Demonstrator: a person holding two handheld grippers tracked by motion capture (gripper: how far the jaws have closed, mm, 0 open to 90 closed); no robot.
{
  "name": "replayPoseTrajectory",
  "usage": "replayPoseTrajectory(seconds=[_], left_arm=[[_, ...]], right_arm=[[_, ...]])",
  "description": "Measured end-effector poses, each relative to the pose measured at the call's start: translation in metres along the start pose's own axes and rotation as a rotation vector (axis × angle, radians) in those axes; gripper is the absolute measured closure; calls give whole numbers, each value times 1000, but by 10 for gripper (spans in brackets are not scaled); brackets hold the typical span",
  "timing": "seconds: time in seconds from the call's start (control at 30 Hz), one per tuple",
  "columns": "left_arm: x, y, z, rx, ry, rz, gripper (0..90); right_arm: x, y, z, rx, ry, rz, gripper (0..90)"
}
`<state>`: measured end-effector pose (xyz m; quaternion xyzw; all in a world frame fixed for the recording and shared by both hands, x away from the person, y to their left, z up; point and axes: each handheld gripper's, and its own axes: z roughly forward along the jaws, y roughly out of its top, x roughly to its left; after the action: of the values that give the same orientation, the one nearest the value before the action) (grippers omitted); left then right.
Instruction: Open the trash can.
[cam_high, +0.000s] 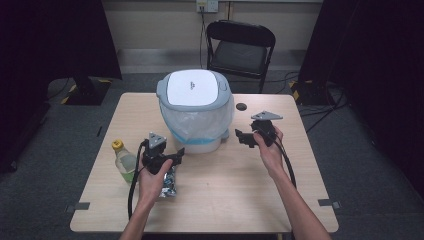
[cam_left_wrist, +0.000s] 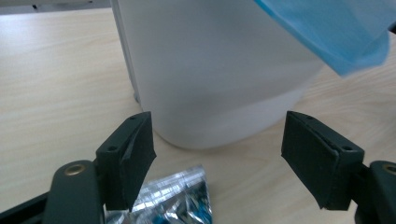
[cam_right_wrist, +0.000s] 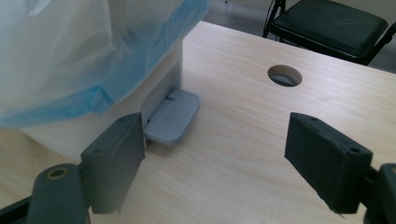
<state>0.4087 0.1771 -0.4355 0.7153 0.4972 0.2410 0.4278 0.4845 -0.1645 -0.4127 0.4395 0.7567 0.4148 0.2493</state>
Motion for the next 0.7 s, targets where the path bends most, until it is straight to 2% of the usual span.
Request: replayPoseTrajectory(seconds=[0.17,0.23,0.27,0.3,0.33,0.37,0.43,0.47,0.5,0.53,0.57,0.63,0.7], left_arm=[[12,4,9,27,37,-14,252],[16,10,16,33,68,3,252],[18,12,18,36,82,0,251],[18,12,18,36,82,0,241],[21,14,19,46,86,-4,176],[28,16,22,73,71,-28,132],[30,17,23,80,59,-37,110],[33,17,23,88,112,-46,128],[32,16,23,76,140,-37,201],[32,16,23,76,140,-37,295],[31,16,24,79,163,-14,295],[28,17,25,91,195,-20,288],[31,17,27,76,227,-40,280]], right_arm=[[-3,9,10,-5,-7,3,191],[-2,14,18,-24,-19,-13,200],[-2,16,21,-17,-22,-17,202],[-2,16,21,-17,-22,-17,202],[-2,20,26,-7,-11,-5,202],[-3,21,28,-16,-9,-1,202],[-2,24,32,-38,-22,-13,205],[-2,25,35,-31,-27,-5,207],[-3,26,38,-19,-18,4,207],[-4,27,41,-19,-11,15,207],[-4,27,41,-19,-11,15,207],[-3,30,46,-33,-12,17,208],[-2,31,50,-40,-18,18,215]])
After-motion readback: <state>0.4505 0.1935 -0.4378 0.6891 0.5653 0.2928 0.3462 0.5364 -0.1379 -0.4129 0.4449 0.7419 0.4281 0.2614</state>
